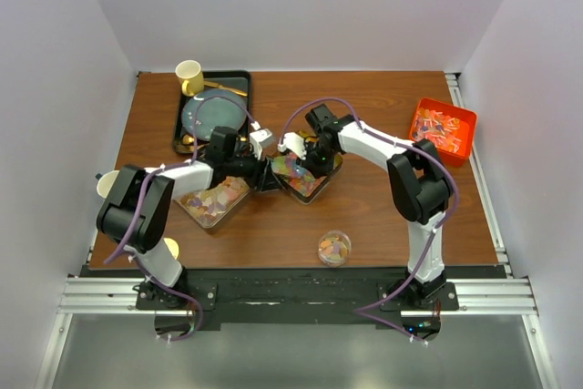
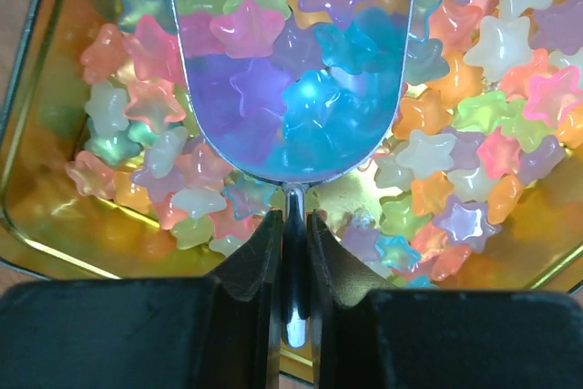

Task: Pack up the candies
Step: Scoop the fake candies from the storage box.

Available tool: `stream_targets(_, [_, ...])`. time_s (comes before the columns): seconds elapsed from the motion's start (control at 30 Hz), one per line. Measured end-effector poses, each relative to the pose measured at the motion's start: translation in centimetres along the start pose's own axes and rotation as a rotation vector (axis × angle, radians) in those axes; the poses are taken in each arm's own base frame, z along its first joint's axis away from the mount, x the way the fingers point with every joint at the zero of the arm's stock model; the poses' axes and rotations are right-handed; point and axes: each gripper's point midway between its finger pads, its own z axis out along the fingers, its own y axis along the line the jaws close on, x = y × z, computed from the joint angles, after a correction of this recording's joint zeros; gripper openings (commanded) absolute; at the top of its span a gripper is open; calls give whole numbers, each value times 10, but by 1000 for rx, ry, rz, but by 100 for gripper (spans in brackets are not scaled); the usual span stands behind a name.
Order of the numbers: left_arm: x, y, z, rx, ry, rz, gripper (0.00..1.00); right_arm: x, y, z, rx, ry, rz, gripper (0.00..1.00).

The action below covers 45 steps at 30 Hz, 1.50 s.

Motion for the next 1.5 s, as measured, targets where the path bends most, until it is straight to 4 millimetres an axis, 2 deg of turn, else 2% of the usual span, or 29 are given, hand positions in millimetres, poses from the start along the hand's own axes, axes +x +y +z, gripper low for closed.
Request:
stream_targets(0.2, [-18, -1, -13, 6, -14, -16, 55, 0, 1, -7, -36, -83, 33, 0])
stream_targets(0.43, [-34, 22, -45, -33, -37, -65, 55, -6, -13, -46, -2, -202, 54, 0])
stream_targets(0.53, [-42, 30, -59, -57, -58, -83, 55, -5, -16, -54, 19, -235, 60, 0])
stream_targets(0.77, [-65, 32, -73, -81, -117, -72, 57, 7, 1, -68, 30, -263, 101, 0])
stream_targets(0.87, [-69, 32, -73, -82, -132, -74, 57, 14, 4, -90, 59, -283, 118, 0])
stream_targets(1.03, [-67, 33, -72, -86, -137, -83, 57, 40, 4, -143, 154, -298, 138, 0])
stream_targets(1.13, [-69, 34, -72, -91, -148, -80, 57, 54, 13, -172, 199, -291, 117, 0])
stream_targets(1.23, [-76, 36, -72, -97, -170, -59, 57, 65, 34, -192, 203, -262, 50, 0])
stream_targets(1.4, [-80, 39, -71, -108, -184, -46, 57, 92, 75, -200, 141, -158, -56, 0])
stream_targets(1.5, [-80, 40, -71, -115, -183, -45, 57, 105, 90, -203, 103, -99, -101, 0])
